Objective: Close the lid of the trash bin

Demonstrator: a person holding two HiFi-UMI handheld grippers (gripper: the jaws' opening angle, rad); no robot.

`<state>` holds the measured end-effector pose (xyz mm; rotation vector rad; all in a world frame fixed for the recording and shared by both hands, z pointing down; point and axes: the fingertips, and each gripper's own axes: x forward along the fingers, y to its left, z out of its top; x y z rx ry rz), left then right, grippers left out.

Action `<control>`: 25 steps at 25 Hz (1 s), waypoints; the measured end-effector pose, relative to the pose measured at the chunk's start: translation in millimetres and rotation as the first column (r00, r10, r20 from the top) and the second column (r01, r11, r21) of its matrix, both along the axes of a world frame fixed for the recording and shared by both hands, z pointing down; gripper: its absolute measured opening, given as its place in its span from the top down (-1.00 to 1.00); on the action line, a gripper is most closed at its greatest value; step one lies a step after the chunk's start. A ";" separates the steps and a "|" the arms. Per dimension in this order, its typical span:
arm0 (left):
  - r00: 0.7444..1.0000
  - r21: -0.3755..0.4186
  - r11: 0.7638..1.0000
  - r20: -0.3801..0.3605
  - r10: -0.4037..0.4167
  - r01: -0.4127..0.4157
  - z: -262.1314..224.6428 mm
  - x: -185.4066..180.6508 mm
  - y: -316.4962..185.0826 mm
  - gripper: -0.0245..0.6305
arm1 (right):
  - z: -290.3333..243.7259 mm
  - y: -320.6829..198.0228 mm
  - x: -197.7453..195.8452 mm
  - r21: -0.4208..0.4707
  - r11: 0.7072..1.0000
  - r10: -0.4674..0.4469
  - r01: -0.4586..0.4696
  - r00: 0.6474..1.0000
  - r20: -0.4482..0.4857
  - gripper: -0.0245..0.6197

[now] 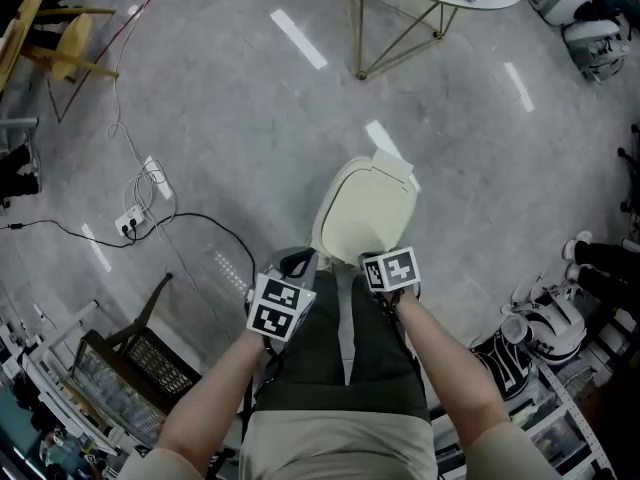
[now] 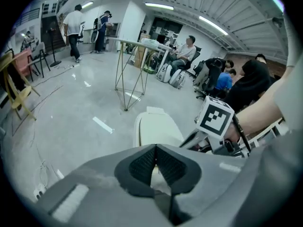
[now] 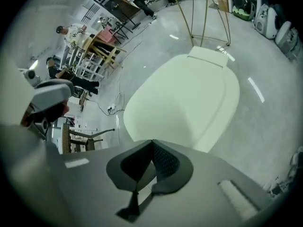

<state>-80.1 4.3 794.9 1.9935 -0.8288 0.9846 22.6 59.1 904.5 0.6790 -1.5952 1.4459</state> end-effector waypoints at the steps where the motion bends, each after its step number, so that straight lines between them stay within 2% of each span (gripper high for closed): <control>1: 1.000 -0.018 1.000 0.006 -0.009 0.009 8.9 -2.1 4.8 0.92 | 9.4 2.3 -1.2 -0.001 1.000 -0.007 0.007 1.000 -0.002 0.91; 4: 1.000 -0.052 0.999 0.020 -0.014 0.015 26.8 -6.0 17.0 0.92 | 33.0 7.3 -2.6 0.001 1.000 -0.009 0.009 1.000 -0.008 0.91; 9: 0.999 -0.076 0.997 0.032 -0.019 0.021 39.0 -10.2 23.8 0.92 | 47.7 7.7 -4.4 0.069 0.996 -0.060 0.062 0.998 -0.032 0.91; 13: 0.999 -0.056 0.998 0.019 -0.037 0.038 22.7 -8.1 15.1 0.92 | 32.6 4.8 10.0 0.071 0.997 0.021 -0.018 0.999 -0.046 0.91; 17: 0.999 0.000 0.999 0.003 -0.042 0.042 -13.1 -5.5 -5.5 0.92 | -19.0 -21.7 26.8 0.145 0.984 0.106 -0.102 0.994 -0.020 0.91; 20: 0.998 0.052 0.997 -0.017 -0.057 0.058 -50.4 -2.8 -25.2 0.92 | -78.3 -47.4 33.0 0.246 0.966 0.079 -0.082 0.997 0.020 0.91; 25: 0.998 0.165 0.985 -0.049 -0.041 0.049 -130.6 2.6 -57.2 0.92 | -202.0 -90.6 35.7 0.433 0.895 0.062 -0.104 0.992 0.109 0.91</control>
